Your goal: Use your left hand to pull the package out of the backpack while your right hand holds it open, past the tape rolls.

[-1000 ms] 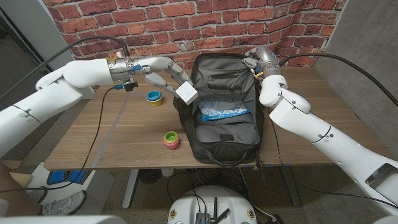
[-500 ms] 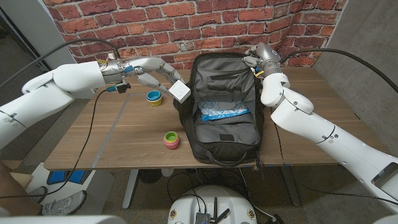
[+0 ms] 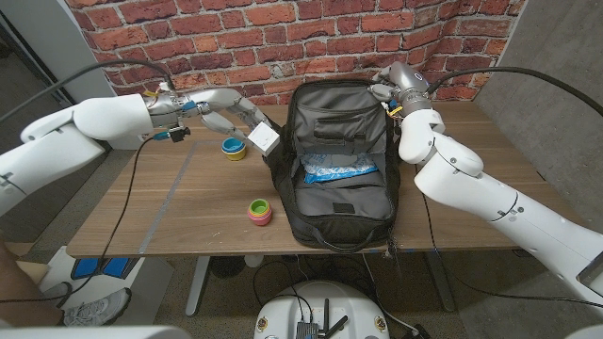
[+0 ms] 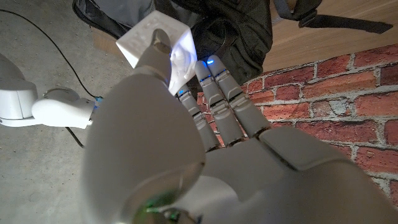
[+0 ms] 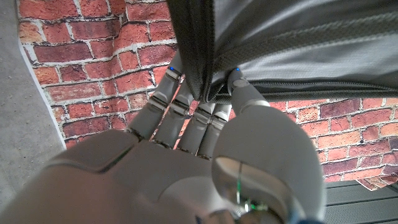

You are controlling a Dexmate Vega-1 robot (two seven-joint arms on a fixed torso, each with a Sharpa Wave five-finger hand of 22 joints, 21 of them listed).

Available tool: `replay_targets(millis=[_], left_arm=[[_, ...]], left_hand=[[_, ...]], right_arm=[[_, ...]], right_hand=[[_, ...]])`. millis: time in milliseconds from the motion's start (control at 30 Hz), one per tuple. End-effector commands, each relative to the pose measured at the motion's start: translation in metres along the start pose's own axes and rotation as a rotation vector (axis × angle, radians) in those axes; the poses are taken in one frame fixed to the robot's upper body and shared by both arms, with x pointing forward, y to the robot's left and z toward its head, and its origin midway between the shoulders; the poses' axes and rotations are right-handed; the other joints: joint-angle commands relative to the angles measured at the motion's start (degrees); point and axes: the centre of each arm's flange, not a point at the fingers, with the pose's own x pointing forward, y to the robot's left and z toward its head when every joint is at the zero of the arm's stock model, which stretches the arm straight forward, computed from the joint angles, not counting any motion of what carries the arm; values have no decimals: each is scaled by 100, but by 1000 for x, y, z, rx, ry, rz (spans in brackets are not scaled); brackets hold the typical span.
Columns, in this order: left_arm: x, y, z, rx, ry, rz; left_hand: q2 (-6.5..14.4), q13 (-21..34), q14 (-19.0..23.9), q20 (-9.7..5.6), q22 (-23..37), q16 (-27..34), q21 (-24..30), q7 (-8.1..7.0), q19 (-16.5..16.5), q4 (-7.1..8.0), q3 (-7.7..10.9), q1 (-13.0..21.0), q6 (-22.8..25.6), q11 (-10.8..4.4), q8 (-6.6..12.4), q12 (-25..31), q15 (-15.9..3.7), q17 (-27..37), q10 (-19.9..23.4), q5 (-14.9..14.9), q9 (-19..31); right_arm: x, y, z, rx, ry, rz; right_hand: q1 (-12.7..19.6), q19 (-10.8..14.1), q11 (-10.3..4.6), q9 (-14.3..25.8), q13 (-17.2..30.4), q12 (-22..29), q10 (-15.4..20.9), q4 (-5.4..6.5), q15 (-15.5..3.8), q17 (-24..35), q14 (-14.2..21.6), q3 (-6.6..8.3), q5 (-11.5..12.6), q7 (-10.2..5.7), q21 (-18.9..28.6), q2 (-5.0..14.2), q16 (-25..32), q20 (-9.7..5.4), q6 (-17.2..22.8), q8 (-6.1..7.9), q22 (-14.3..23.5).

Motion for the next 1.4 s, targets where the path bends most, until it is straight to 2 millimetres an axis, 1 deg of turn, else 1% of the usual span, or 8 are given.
replay_targets(millis=[33, 233, 433, 667, 967, 1400], left_arm=[[-11, 0, -8, 8, 85, -9], [-11, -1, -10, 33, 124, -27], [-6, -5, -15, 51, 151, -56], [0, -4, -20, 75, 186, -87], [7, 0, -21, 165, 234, -142], [24, -5, -26, 269, 265, -227]], left_hand=[[292, 72, 19, -621, 20, -2, 28, 28, -36, 1, 51, -205, 38, -73, 22, 32, -666, 8, 223, 35, 10], [297, 71, 16, -621, 20, -5, 29, 30, -39, 3, 52, -213, 29, -70, 16, 28, -664, 6, 215, 34, 10], [301, 72, 13, -620, 18, -8, 30, 33, -44, 2, 55, -217, 35, -71, 17, 26, -665, 5, 216, 35, 11], [308, 72, 8, -621, 17, -12, 31, 29, -51, 2, 60, -224, 32, -72, 13, 23, -663, 3, 213, 36, 11], [301, 72, -1, -622, 15, -18, 31, 28, -60, -5, 60, -226, 19, -72, 5, 19, -666, 1, 209, 35, 12], [298, 71, -13, -620, 12, -21, 31, 22, -71, -14, 64, -223, 1, -75, -6, 12, -667, 1, 196, 37, 12]], right_arm=[[-22, -11, 0, -36, 19, -3], [-38, -16, 2, -50, 26, -1], [-55, -19, 5, -57, 40, -3], [-69, -19, 7, -69, 41, 3], [-86, -18, 3, -78, 38, 0], [-109, -16, -5, -72, 50, 8]], right_hand=[[-23, -44, 3, 31, 14, 1, 43, 5, -451, 9, 42, 53, 49, 21, 37, 22, -35, -766, 43, 5, 19], [-19, -50, 9, 31, 13, -2, 38, -1, -460, 15, 48, 53, 49, 16, 44, 18, -32, -766, 48, 6, 18], [-13, -56, 0, 31, 15, -4, 31, -2, -465, 15, 41, 62, 51, 8, 52, 24, -41, -765, 45, 4, 17], [-16, -62, -11, 31, 19, -1, 30, -3, -463, 22, 49, 58, 50, 7, 62, 17, -37, -764, 48, 5, 15], [-14, -72, -6, 31, 28, 5, 37, -5, -463, 20, 36, 63, 50, -12, 72, 15, -50, -765, 54, 6, 14], [-21, -99, -9, 32, 57, 18, 31, -3, -461, 20, 15, 64, 48, -32, 85, 5, -69, -767, 52, 5, 12]])
